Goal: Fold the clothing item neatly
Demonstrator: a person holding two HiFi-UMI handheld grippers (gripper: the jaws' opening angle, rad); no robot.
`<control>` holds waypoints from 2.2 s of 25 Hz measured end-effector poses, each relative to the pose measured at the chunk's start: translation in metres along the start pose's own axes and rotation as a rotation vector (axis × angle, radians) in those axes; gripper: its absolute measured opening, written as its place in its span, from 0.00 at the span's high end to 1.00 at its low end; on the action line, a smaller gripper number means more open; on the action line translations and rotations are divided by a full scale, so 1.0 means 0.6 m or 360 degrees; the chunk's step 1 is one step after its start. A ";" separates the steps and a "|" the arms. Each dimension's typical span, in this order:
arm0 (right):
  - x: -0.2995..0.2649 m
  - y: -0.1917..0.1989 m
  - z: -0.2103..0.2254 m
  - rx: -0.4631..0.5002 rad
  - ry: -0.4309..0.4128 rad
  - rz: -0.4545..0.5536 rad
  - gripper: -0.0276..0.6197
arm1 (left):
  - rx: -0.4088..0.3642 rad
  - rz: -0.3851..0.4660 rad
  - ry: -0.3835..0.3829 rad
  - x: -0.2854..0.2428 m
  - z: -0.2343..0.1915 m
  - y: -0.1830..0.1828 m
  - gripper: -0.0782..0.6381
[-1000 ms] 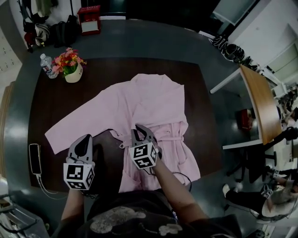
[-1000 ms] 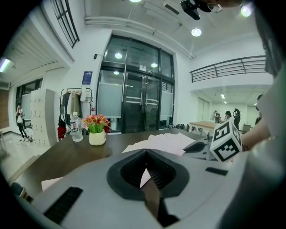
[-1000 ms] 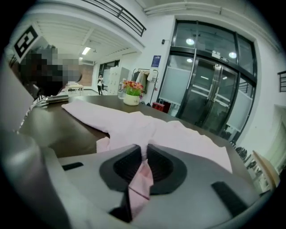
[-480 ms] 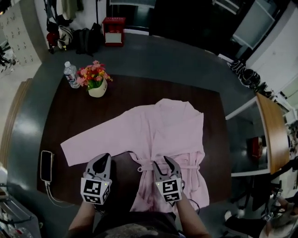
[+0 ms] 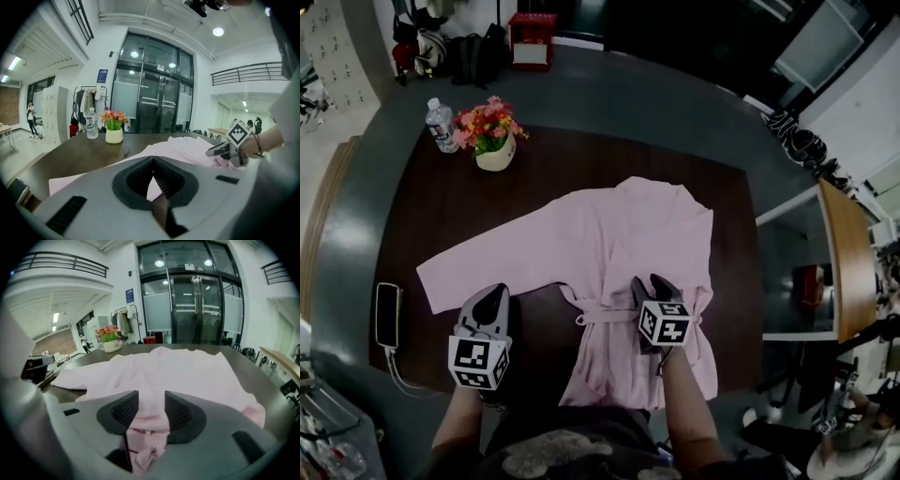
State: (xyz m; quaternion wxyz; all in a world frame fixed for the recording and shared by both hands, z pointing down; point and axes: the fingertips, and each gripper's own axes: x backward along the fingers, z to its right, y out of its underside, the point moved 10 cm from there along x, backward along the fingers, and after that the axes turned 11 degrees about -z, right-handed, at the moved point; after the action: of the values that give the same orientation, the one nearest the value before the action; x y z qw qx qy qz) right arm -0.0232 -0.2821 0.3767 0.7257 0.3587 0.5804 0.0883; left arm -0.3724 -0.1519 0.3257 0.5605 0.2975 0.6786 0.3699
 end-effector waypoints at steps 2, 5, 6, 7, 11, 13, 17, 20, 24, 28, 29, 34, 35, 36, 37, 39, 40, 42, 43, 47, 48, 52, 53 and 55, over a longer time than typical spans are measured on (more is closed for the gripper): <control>-0.033 -0.013 0.004 -0.0019 -0.0058 -0.0130 0.71 | -0.0013 0.0016 -0.0005 -0.011 -0.005 -0.005 0.88; -0.032 0.003 0.001 -0.0026 -0.0043 -0.0278 0.77 | 0.0016 -0.0031 0.0010 -0.005 0.003 0.011 0.88; -0.023 0.002 0.000 -0.0021 0.0001 -0.0275 0.92 | 0.0020 -0.0035 0.0013 -0.002 0.004 0.013 0.88; -0.015 -0.006 0.000 -0.0016 0.0032 -0.0251 0.95 | 0.0018 -0.0026 0.0012 -0.002 0.002 0.010 0.88; 0.001 -0.061 -0.015 -0.0113 -0.0077 -0.0105 0.95 | 0.0021 0.0001 -0.0006 -0.005 -0.008 0.005 0.88; 0.005 -0.094 -0.035 -0.0145 -0.0158 -0.0036 0.95 | 0.0035 -0.0006 -0.0017 -0.002 -0.012 0.009 0.88; -0.017 -0.144 -0.120 0.0069 -0.0489 0.0085 0.95 | 0.0052 -0.0017 -0.0045 0.010 -0.019 0.018 0.88; -0.027 -0.149 -0.193 0.0341 -0.0694 0.0132 0.88 | 0.0068 -0.0016 -0.0062 0.019 -0.021 0.025 0.88; 0.000 -0.119 -0.209 0.0274 -0.0716 0.0191 0.85 | 0.0073 0.0008 -0.0094 0.038 -0.023 0.025 0.88; 0.002 -0.047 -0.180 0.0175 -0.0608 0.0015 0.85 | 0.0085 0.0007 -0.0117 0.056 -0.025 0.034 0.88; -0.003 -0.031 -0.179 0.0177 -0.0618 -0.0044 0.85 | 0.0090 -0.0001 -0.0118 0.059 -0.024 0.038 0.88; -0.027 0.001 -0.222 0.0420 -0.0738 -0.0220 0.85 | 0.0111 -0.0033 -0.0102 0.069 -0.011 0.051 0.88; -0.024 0.000 -0.231 0.0445 -0.0754 -0.0210 0.85 | 0.0109 -0.0030 -0.0104 0.073 -0.007 0.053 0.88; -0.018 -0.001 -0.238 0.0439 -0.0768 -0.0190 0.85 | 0.0109 -0.0026 -0.0110 0.078 -0.003 0.055 0.88; -0.010 -0.002 -0.242 0.0420 -0.0779 -0.0165 0.85 | 0.0111 -0.0020 -0.0119 0.084 0.000 0.057 0.88; 0.009 0.003 -0.249 0.0403 -0.0793 -0.0114 0.85 | 0.0122 -0.0007 -0.0145 0.101 0.006 0.064 0.88; 0.020 0.008 -0.251 0.0410 -0.0804 -0.0095 0.85 | 0.0128 -0.0001 -0.0161 0.110 0.011 0.068 0.88; 0.045 0.023 -0.255 0.0428 -0.0847 -0.0063 0.85 | 0.0136 0.0008 -0.0195 0.131 0.022 0.079 0.88; 0.059 0.032 -0.255 0.0429 -0.0873 -0.0046 0.85 | 0.0141 0.0009 -0.0210 0.144 0.030 0.085 0.88; 0.114 0.067 -0.241 0.0395 -0.0916 0.0048 0.85 | 0.0147 0.0023 -0.0264 0.198 0.080 0.106 0.88; 0.126 0.077 -0.235 0.0375 -0.0913 0.0073 0.85 | 0.0146 0.0033 -0.0275 0.211 0.094 0.111 0.88; 0.171 0.134 -0.208 0.0302 -0.0912 0.0126 0.85 | 0.0172 0.0077 -0.0293 0.261 0.153 0.135 0.88; 0.182 0.150 -0.207 0.0310 -0.0906 0.0142 0.85 | 0.0180 0.0084 -0.0305 0.276 0.165 0.143 0.88; 0.202 0.177 -0.213 0.0350 -0.0902 0.0177 0.85 | 0.0200 0.0083 -0.0339 0.303 0.184 0.162 0.88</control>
State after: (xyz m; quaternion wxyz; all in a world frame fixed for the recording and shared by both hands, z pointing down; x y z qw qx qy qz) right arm -0.0706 -0.0857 0.3399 0.8096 0.4766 0.3404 -0.0389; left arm -0.3006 0.0691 0.2975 0.5999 0.3872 0.6290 0.3075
